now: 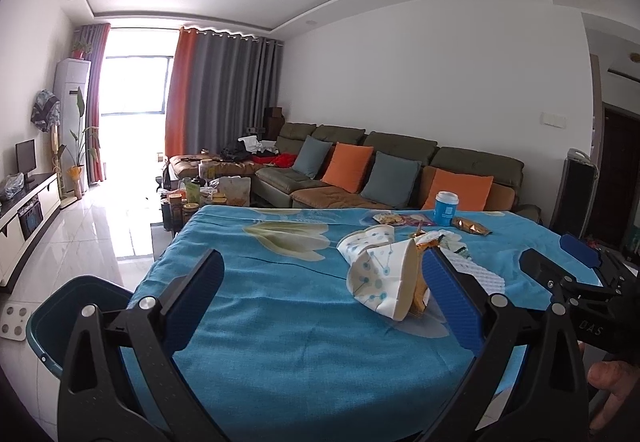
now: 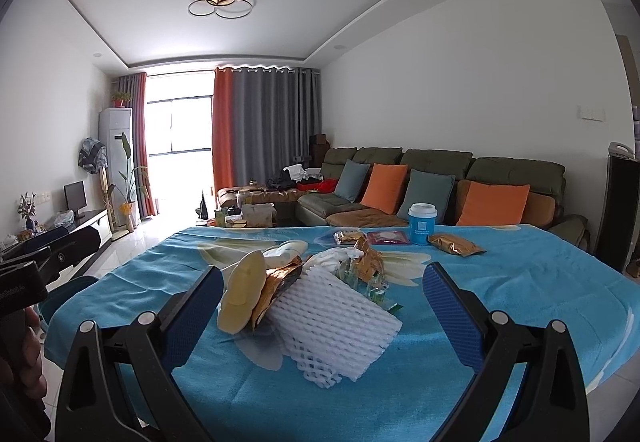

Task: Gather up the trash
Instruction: 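Move both tools toward the trash on the blue table, then grasp the white dotted paper cup with the left tool while the right tool grasps the gold wrapper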

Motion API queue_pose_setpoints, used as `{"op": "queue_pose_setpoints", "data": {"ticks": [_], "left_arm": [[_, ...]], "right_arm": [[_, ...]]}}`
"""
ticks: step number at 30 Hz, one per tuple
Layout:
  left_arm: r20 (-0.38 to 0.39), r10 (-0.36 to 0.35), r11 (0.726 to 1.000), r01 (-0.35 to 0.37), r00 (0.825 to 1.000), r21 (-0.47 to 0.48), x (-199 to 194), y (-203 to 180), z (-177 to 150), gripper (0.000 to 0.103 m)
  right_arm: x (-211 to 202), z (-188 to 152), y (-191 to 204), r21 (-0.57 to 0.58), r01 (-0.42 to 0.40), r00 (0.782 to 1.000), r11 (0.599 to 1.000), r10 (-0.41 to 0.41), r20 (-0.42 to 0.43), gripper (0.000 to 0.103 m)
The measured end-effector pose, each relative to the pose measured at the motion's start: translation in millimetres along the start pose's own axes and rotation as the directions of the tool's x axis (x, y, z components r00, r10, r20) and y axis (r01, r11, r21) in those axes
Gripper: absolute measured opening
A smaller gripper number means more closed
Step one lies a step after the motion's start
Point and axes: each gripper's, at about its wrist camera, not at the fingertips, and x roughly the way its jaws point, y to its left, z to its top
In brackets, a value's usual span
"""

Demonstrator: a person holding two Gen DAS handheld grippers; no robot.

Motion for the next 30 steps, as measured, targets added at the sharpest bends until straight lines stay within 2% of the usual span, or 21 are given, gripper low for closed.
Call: {"op": "queue_pose_setpoints", "data": {"ticks": [7,11,22,23,30], "left_arm": [[-0.025,-0.045,0.999,0.046,0.999,0.027,6.7,-10.2,-0.4,0.097],[-0.068,-0.061,0.996,0.065,0.996,0.06,20.3,-17.8,-0.8,0.097],[-0.203,-0.064,0.983,0.097,0.977,0.158,83.6,-51.3,-10.9,0.097],[-0.211,-0.051,0.981,0.088,0.976,0.172,89.5,-54.9,-11.8,0.097],[-0.267,-0.022,0.978,0.076,0.964,0.194,125.7,-64.8,-16.2,0.097]], "right_arm": [[-0.7,-1.4,-3.1,0.015,0.009,1.0,1.0,-0.008,-0.015,0.096],[2.7,-4.1,-6.6,0.023,0.017,0.999,1.0,-0.016,-0.032,0.096],[23.6,-15.3,-22.6,0.07,0.026,0.997,0.997,-0.02,-0.081,0.096],[23.1,-14.6,-21.7,0.048,0.031,0.994,0.998,-0.025,-0.109,0.096],[40.8,-17.4,-21.3,0.041,0.009,0.989,0.999,-0.003,-0.15,0.096]]}}
